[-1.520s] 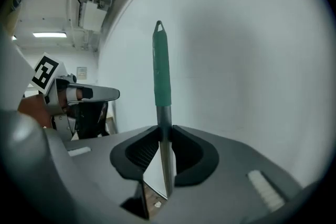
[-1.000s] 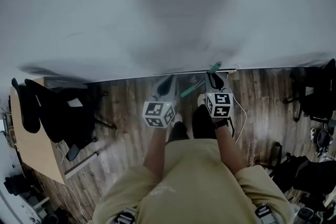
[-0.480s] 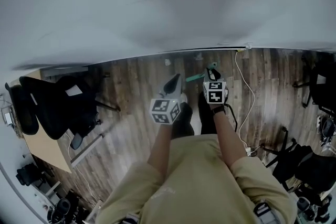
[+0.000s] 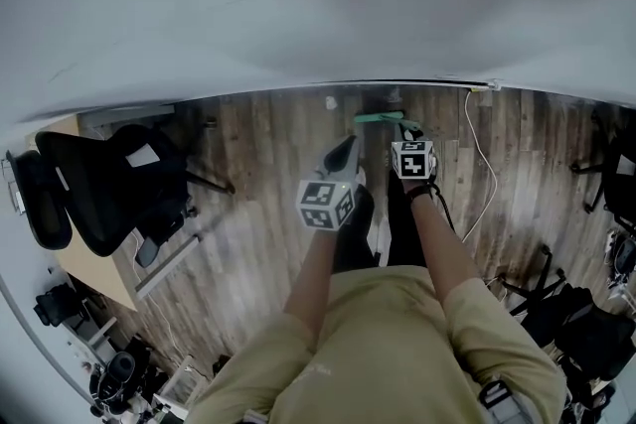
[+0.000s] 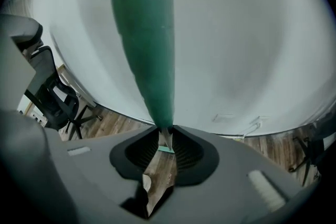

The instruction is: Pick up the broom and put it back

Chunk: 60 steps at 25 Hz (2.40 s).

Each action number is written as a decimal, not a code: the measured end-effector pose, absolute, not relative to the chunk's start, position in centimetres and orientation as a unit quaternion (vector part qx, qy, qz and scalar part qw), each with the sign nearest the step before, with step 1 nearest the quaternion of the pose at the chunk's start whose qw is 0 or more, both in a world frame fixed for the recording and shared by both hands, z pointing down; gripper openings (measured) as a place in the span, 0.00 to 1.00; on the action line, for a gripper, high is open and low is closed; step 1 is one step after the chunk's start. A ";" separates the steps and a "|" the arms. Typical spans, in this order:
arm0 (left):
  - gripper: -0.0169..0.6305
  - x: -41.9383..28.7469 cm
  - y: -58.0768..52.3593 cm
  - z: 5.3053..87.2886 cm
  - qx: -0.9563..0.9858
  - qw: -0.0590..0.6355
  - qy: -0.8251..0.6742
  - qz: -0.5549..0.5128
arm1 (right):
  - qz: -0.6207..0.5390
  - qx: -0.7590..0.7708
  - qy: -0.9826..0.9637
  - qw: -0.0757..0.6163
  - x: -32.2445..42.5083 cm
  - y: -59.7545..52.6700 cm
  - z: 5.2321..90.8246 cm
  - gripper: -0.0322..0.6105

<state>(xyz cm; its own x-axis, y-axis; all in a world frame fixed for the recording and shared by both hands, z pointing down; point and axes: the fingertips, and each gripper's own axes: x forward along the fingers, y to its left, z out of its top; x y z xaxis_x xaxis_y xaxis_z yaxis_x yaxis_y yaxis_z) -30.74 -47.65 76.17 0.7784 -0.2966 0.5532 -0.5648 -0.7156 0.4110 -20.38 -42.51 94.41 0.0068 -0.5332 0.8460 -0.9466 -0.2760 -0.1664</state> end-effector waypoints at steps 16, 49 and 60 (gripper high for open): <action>0.03 -35.2 -49.1 78.6 0.879 0.301 -0.273 0.249 | 0.414 0.682 -0.562 0.220 -15.9 -53.8 98.6 0.18; 0.03 -32.8 -46.0 78.7 0.901 0.267 -0.195 0.282 | 0.445 0.704 -0.546 0.090 -10.9 -48.0 97.5 0.18; 0.03 -33.5 -45.6 79.6 0.896 0.284 -0.195 0.282 | 0.521 0.627 -0.552 0.173 -14.3 -48.4 95.4 0.18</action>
<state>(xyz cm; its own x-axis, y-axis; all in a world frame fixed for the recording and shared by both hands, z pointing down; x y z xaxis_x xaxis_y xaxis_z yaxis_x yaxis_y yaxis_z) -33.51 -45.62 79.58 0.7654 -0.1890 0.6151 -0.5086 -0.7632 0.3984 -14.25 -48.44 95.41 -0.1540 -0.5125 0.8448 -0.8730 -0.3299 -0.3593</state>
